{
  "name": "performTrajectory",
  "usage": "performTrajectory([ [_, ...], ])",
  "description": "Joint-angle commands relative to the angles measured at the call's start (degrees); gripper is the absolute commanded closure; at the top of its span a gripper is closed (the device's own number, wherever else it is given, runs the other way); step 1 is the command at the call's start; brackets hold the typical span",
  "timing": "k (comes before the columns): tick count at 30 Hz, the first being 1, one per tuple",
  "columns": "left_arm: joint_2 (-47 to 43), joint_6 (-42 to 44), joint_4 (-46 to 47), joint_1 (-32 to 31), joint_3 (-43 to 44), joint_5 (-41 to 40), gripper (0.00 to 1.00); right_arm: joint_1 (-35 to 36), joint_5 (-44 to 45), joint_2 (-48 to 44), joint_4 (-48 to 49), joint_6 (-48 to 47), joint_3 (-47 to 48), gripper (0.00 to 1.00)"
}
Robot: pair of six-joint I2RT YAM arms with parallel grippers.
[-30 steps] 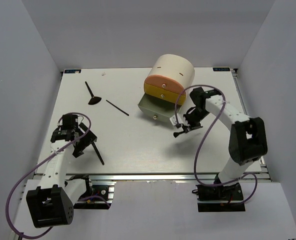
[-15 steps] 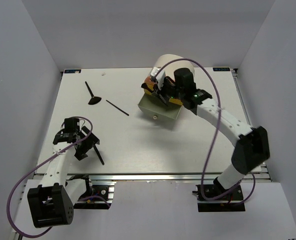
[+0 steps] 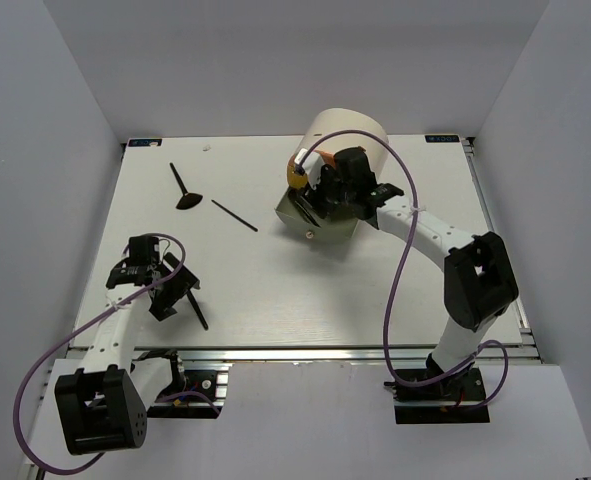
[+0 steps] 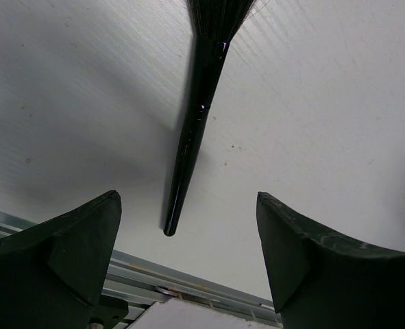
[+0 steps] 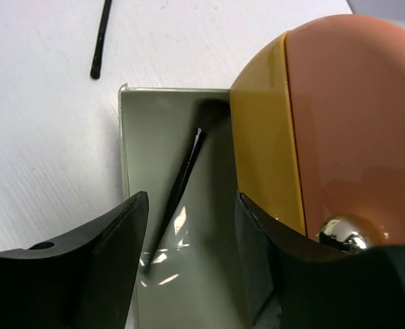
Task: Organize the makeup
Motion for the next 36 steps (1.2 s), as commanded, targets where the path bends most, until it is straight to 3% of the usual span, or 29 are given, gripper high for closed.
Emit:
performTrajectory([
  [1,1.0,-0.2,1.4,0.3,-0.5,0.5,0.12,0.0,-2.6,-2.9,-1.8,-1.8,-0.6,0.40],
  [5,2.3,-0.2,2.5,0.3,-0.8,0.9,0.18,-0.3,-4.2,-4.1,-2.8,-1.4,-0.4,0.40],
  [7,3.7,-0.6,2.6,0.3,-1.0,0.5,0.20,-0.6,-6.0,-6.5,-2.9,-1.1,-0.3,0.46],
  [11,6.4,-1.0,2.3,0.4,-1.0,-0.6,0.22,-2.8,-16.4,-12.6,-0.4,0.3,-2.7,0.51],
  [18,15.2,-1.6,4.2,-1.9,-0.2,-3.5,0.25,-3.3,-17.1,-19.5,4.1,6.2,-7.7,0.50],
  [21,20.3,-1.3,5.9,-3.8,1.1,-5.6,0.31,-3.5,-16.9,-21.3,4.8,7.3,-9.6,0.50],
  [25,25.4,-0.1,6.9,-5.0,2.9,-7.8,0.49,-3.7,-16.6,-23.5,4.8,7.6,-11.6,0.50],
  [26,26.1,0.2,6.9,-7.0,3.3,-8.5,0.60,-3.8,-16.6,-23.8,4.9,7.7,-11.9,0.50],
  [28,27.4,1.1,6.7,-7.4,3.3,-9.6,0.71,-4.2,-16.6,-25.0,4.9,8.2,-12.7,0.50],
  [29,27.5,1.2,6.6,-7.4,3.1,-9.8,0.84,-4.3,-16.5,-25.3,4.9,8.4,-12.8,0.50],
  [31,25.8,1.4,6.8,-7.6,3.0,-9.8,0.96,-4.9,-16.5,-26.3,6.5,8.7,-13.2,0.50],
  [32,24.4,1.3,6.9,-7.8,2.9,-9.6,1.00,-5.0,-16.6,-26.6,6.5,8.7,-13.3,0.50],
  [36,14.8,-1.2,8.9,-11.6,7.6,-4.6,1.00,-6.3,-15.3,-29.9,8.8,9.2,-15.3,0.48],
])
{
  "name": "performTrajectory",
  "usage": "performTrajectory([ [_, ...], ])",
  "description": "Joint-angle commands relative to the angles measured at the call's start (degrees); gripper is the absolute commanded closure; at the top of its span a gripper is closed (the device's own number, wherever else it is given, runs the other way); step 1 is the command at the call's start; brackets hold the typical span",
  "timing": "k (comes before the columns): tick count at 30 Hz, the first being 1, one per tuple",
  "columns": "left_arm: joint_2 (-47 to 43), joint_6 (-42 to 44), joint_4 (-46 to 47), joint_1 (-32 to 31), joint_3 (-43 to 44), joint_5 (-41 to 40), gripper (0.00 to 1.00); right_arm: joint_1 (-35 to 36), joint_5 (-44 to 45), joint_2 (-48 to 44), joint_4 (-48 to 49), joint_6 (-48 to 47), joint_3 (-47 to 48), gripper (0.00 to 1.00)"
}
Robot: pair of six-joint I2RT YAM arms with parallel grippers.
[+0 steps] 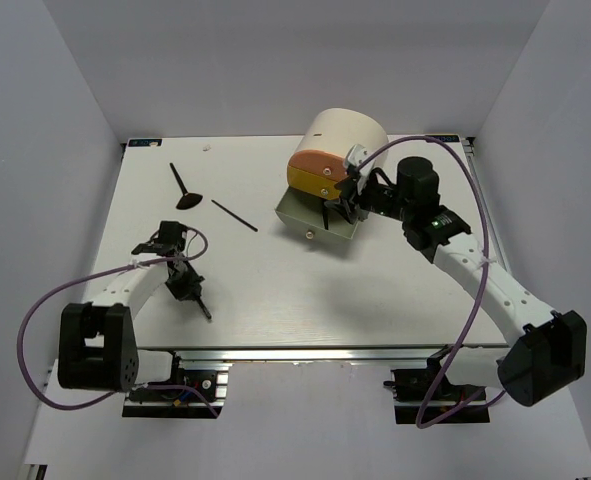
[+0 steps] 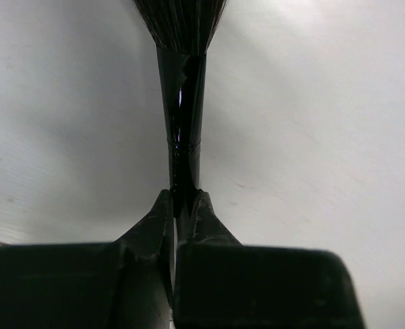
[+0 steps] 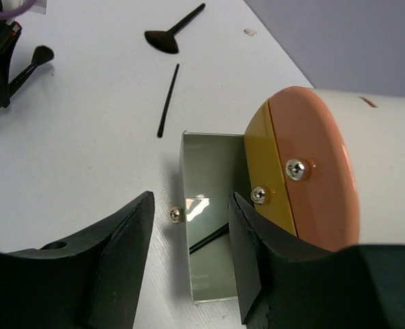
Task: Organize the makeup
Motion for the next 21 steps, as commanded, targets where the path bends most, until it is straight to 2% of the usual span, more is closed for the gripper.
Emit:
performTrajectory([
  [1,-7.2,-2.8,7.3,-4.0,4.4,6.4,1.00,-1.3,0.6,-4.5,6.0,1.5,-2.0,0.47],
  [4,-9.6,-10.0,14.8,-9.1,8.9,14.2,1.00,-1.9,4.4,-7.3,11.1,2.3,-5.6,0.43],
  [8,-7.0,-21.0,26.4,-16.4,12.3,17.0,1.00,-1.9,7.7,-8.9,14.5,2.8,-8.2,0.42],
  [9,-5.0,-26.1,28.8,-19.1,12.5,17.1,1.00,-2.0,8.6,-9.2,15.0,3.0,-8.5,0.41],
  [14,4.1,-40.6,42.7,-28.5,16.0,12.8,1.00,-2.5,15.2,-11.7,19.1,5.7,-11.7,0.38],
  [19,15.9,-47.3,48.5,-31.8,22.0,8.8,1.00,-3.2,16.5,-13.1,18.2,6.3,-12.0,0.39],
  [21,18.7,-48.1,47.5,-32.3,26.2,7.6,1.00,-3.5,16.7,-13.7,17.8,6.1,-12.2,0.39],
])
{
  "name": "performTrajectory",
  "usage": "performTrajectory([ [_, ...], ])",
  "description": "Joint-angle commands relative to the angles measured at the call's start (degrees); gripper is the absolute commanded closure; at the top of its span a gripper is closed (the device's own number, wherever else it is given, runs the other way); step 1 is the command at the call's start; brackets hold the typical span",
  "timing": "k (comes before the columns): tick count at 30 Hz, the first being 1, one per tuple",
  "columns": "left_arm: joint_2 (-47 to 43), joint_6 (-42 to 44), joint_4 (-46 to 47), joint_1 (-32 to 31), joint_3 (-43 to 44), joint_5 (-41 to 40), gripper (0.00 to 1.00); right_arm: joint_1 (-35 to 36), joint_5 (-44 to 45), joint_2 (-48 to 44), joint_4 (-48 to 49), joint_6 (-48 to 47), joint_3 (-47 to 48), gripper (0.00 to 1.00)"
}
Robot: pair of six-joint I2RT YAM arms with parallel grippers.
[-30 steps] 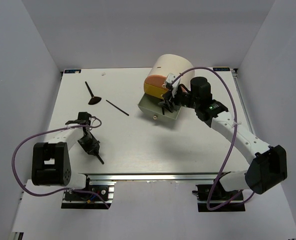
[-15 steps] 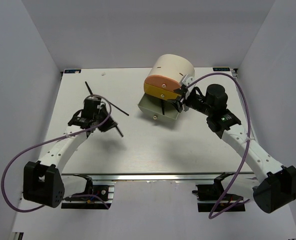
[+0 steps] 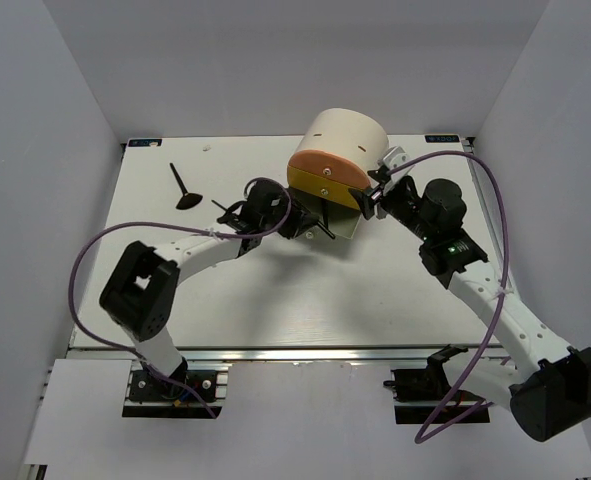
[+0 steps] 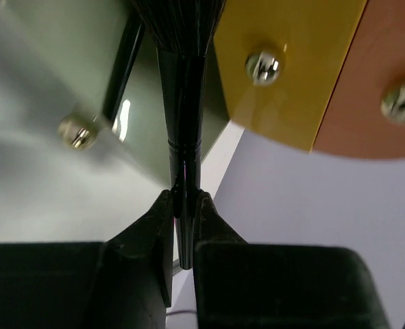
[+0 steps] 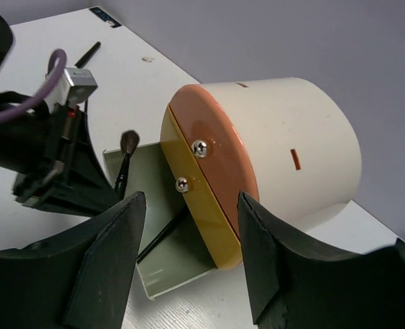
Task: Organize the makeup
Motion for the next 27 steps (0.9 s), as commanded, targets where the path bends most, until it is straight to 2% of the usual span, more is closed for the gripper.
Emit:
performTrajectory([
  [1,2.7,-6.2,4.2,-0.4,6.6,-4.0,1.00,-0.8,2.5,-2.5,3.6,0.9,-0.7,0.39],
  [2,4.7,-6.4,3.8,-0.6,7.9,-4.1,1.00,-0.9,2.5,-3.0,3.5,1.0,-0.9,0.39],
  [6,8.0,-8.2,2.4,-0.8,10.9,-3.1,0.48,-1.5,2.7,-3.9,3.3,1.2,-1.9,0.39],
  [7,8.2,-8.4,3.0,-0.8,10.8,-2.7,0.38,-1.7,2.6,-4.0,3.3,1.4,-2.0,0.39],
  [8,8.3,-8.4,3.6,-0.8,10.6,-2.6,0.38,-1.9,2.5,-4.1,3.2,1.5,-2.2,0.39],
  [16,6.8,-5.5,1.7,-0.8,13.5,-0.1,0.40,-2.4,1.9,-4.9,2.9,1.8,-3.0,0.39],
  [18,4.2,-2.1,-1.9,-0.3,14.1,-1.8,0.77,-2.6,0.7,-5.1,2.2,0.9,-3.1,0.39],
  [20,2.1,0.2,-4.9,0.8,13.9,-3.3,1.00,-2.5,-0.2,-5.0,1.2,0.4,-2.9,0.39],
  [23,-1.2,4.7,-10.4,6.0,11.5,-3.6,1.00,-2.8,-3.0,-4.7,-1.3,0.3,-2.6,0.40],
  [24,-1.9,7.0,-11.1,9.7,10.3,-1.9,1.00,-2.8,-4.9,-4.8,-2.1,-0.1,-2.7,0.42],
  [26,-3.4,9.7,-13.2,15.4,8.8,-0.5,0.99,-2.7,-6.8,-4.5,-3.0,-0.4,-2.7,0.52],
  [27,-3.6,13.1,-16.3,17.1,8.2,0.1,0.82,-2.8,-7.6,-4.3,-3.5,-0.6,-2.7,0.58],
])
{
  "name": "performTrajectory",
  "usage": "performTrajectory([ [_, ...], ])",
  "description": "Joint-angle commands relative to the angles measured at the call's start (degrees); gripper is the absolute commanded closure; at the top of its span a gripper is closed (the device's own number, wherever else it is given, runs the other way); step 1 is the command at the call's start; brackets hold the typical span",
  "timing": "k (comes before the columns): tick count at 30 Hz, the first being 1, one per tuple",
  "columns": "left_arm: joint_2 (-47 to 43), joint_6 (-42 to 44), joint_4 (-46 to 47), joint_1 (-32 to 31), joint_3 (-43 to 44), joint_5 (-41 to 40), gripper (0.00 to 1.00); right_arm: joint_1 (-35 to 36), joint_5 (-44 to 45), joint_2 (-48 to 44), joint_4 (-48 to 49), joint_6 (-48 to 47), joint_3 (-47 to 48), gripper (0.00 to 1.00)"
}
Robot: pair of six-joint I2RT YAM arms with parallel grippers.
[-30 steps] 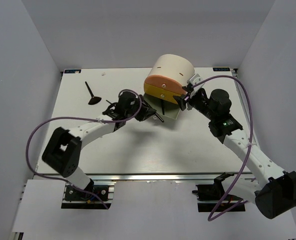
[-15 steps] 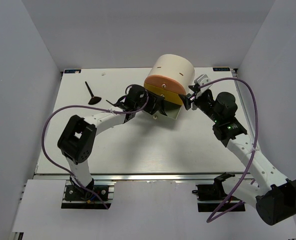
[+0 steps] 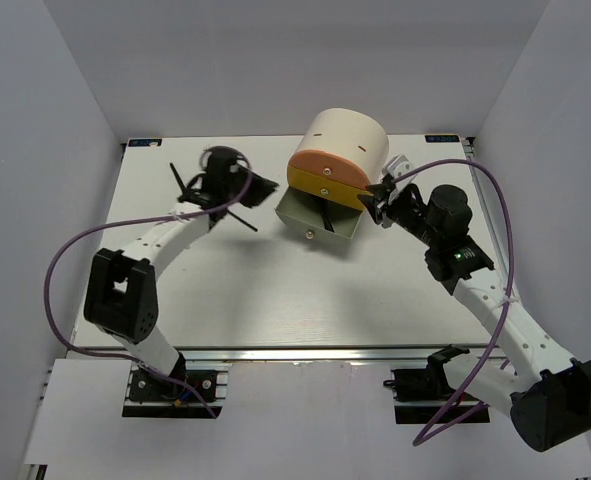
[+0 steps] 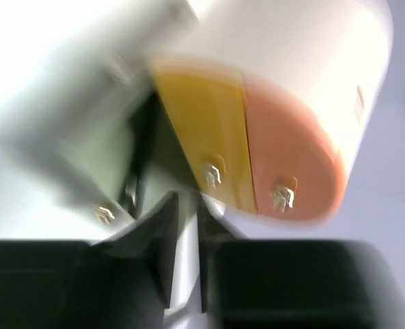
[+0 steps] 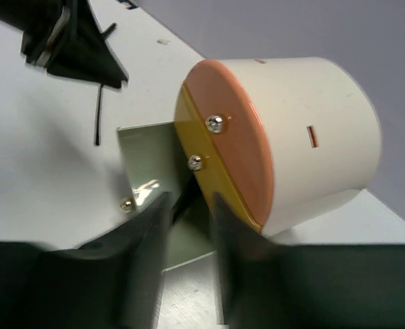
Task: Organize the makeup
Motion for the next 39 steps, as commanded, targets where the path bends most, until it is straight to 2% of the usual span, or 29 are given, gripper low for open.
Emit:
performTrajectory([
  [1,-3.5,10.2,-9.4,8.9,-1.8,0.4,0.68,-0.2,-5.7,-0.2,-2.3,-0.8,0.3,0.71],
  [2,-3.1,11.9,-11.6,11.1,-1.4,-0.5,0.51,-0.2,-6.2,0.1,-2.6,-0.8,0.3,0.77],
  [3,-2.3,15.1,-16.9,12.0,0.4,-1.9,0.29,-0.3,-6.7,0.2,-2.9,-0.7,0.2,0.83],
  [4,-1.2,16.6,-18.8,12.8,1.3,-3.4,0.25,-0.2,-7.1,0.3,-3.0,-0.6,0.0,0.88],
  [8,7.3,20.4,-27.8,14.9,8.7,-5.5,0.16,-0.2,-7.0,0.6,-3.2,0.3,-0.8,0.88],
  [12,22.5,21.8,-42.5,14.9,23.4,-9.7,0.14,-0.2,-6.3,0.9,-3.2,0.6,-1.1,0.85],
  [13,24.7,21.6,-44.5,14.9,29.1,-11.0,0.14,-0.3,-6.1,0.9,-3.3,0.6,-1.2,0.85],
  [16,30.9,20.8,-51.3,14.9,37.5,-13.4,0.14,-0.3,-5.4,0.6,-3.1,0.5,-1.8,0.84],
  [19,35.4,20.1,-54.7,14.9,42.9,-14.7,0.14,-0.3,-5.2,0.3,-2.4,0.7,-2.5,0.84],
  [26,40.8,18.0,-58.1,14.9,45.3,-14.0,0.24,-0.3,-4.3,0.3,-1.5,1.0,-3.3,0.83],
  [34,47.9,18.6,-67.0,14.9,50.4,-13.8,0.47,-0.3,-4.3,0.0,-0.4,2.0,-3.9,0.83],
  [35,48.4,19.2,-67.7,14.9,50.1,-13.6,0.51,-0.3,-4.3,0.0,-0.2,2.0,-4.0,0.83],
  [36,48.3,19.2,-68.0,14.9,48.0,-13.5,0.64,-0.3,-4.3,-0.2,-0.2,2.1,-4.0,0.83],
  [39,46.0,19.7,-65.4,14.9,42.9,-12.8,0.82,-0.3,-4.2,-0.4,-0.2,1.9,-3.9,0.83],
])
